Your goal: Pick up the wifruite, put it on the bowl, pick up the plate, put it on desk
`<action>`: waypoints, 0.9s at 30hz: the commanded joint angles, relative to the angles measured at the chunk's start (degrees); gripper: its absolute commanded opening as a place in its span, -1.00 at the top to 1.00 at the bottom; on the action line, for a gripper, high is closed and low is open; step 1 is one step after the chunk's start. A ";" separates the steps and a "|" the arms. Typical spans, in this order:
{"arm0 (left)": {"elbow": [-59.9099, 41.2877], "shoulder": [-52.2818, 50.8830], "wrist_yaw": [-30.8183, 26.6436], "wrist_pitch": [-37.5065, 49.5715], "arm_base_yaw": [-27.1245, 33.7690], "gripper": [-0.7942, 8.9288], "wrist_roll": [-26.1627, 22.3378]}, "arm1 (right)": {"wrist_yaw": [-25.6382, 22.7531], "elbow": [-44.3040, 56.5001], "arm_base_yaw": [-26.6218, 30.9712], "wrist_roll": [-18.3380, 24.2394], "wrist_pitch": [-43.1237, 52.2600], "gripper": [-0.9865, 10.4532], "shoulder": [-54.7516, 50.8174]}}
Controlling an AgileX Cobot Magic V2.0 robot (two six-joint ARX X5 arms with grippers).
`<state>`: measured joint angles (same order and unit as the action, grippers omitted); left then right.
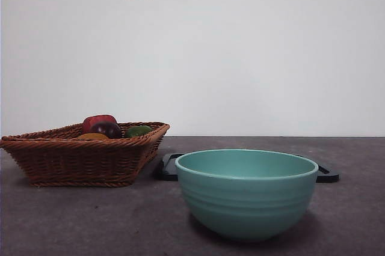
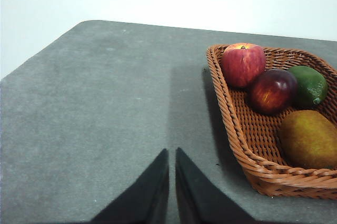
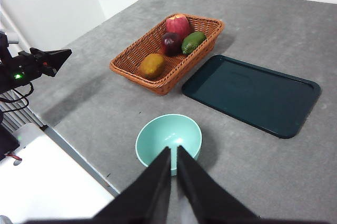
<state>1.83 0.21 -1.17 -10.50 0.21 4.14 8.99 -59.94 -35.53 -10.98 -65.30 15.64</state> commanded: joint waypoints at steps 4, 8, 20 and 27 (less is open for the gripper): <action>-1.18 -0.02 0.02 -0.35 -0.07 0.80 0.22 | -0.02 -0.66 -0.35 -0.57 0.57 0.81 0.26; -1.18 -0.02 0.02 -0.33 -0.07 0.80 0.22 | -0.02 -0.66 -0.35 -0.57 0.57 0.81 0.26; -1.18 -0.02 0.02 -0.33 -0.07 0.80 0.22 | -0.39 0.59 3.34 5.53 2.84 0.81 0.24; -1.18 -0.02 0.02 -0.33 -0.07 0.80 0.22 | 0.20 24.59 19.80 19.08 34.67 0.81 -7.65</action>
<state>1.83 0.21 -1.17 -10.50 0.19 4.14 9.13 -38.22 -16.88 4.23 -36.40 8.51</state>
